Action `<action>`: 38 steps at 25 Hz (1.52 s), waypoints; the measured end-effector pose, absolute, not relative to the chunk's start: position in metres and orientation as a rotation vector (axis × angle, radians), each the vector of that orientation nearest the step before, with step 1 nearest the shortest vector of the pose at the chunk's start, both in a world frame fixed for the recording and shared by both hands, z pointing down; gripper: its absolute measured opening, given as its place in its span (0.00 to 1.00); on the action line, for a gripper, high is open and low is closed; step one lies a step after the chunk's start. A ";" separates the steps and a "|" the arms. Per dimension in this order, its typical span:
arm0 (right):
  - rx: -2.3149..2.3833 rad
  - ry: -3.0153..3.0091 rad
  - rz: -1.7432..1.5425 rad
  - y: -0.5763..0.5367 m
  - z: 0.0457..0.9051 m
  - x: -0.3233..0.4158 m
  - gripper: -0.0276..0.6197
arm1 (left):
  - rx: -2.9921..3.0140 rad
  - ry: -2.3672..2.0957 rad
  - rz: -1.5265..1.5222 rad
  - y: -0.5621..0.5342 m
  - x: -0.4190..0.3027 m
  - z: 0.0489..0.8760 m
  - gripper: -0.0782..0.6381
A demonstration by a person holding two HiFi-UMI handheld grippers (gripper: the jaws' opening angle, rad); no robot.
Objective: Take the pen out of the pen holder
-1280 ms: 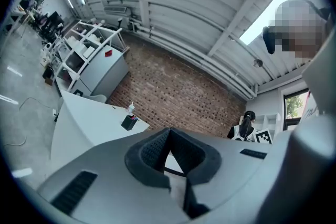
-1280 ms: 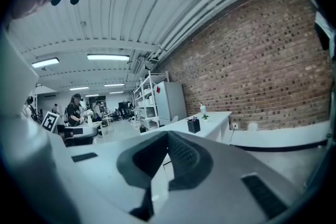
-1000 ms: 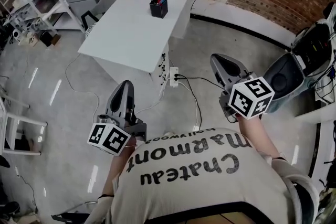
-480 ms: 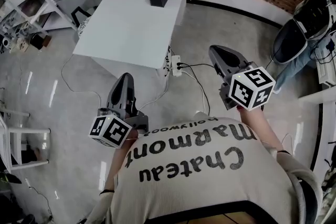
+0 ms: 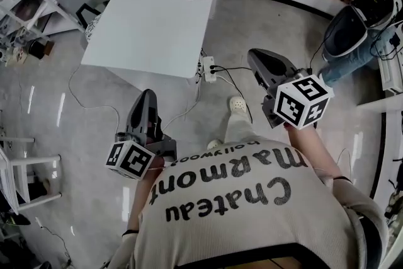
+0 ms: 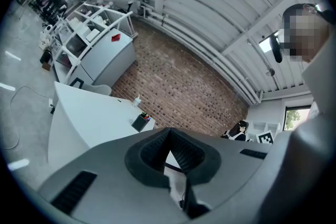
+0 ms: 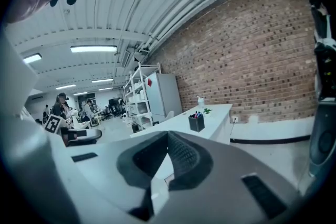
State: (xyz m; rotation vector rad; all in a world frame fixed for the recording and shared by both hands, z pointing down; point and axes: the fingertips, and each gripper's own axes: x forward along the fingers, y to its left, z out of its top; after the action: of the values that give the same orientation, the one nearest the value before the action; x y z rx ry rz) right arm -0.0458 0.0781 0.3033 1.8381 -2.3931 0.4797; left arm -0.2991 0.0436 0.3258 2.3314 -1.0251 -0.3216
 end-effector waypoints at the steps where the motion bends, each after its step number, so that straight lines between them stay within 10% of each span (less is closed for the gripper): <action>1: 1.835 -2.392 0.488 0.077 0.306 -0.045 0.05 | 2.327 -1.025 -0.326 0.042 -0.298 0.327 0.11; 38: 1.783 -2.541 0.605 -0.129 0.319 0.164 0.05 | 2.356 -1.182 -0.369 -0.126 -0.116 0.297 0.11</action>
State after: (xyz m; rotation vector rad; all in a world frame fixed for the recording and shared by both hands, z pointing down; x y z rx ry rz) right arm 0.1640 -0.1289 0.3189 1.7832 -2.5406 0.6046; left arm -0.1158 -0.1262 0.2966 2.3563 -1.1822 -0.3693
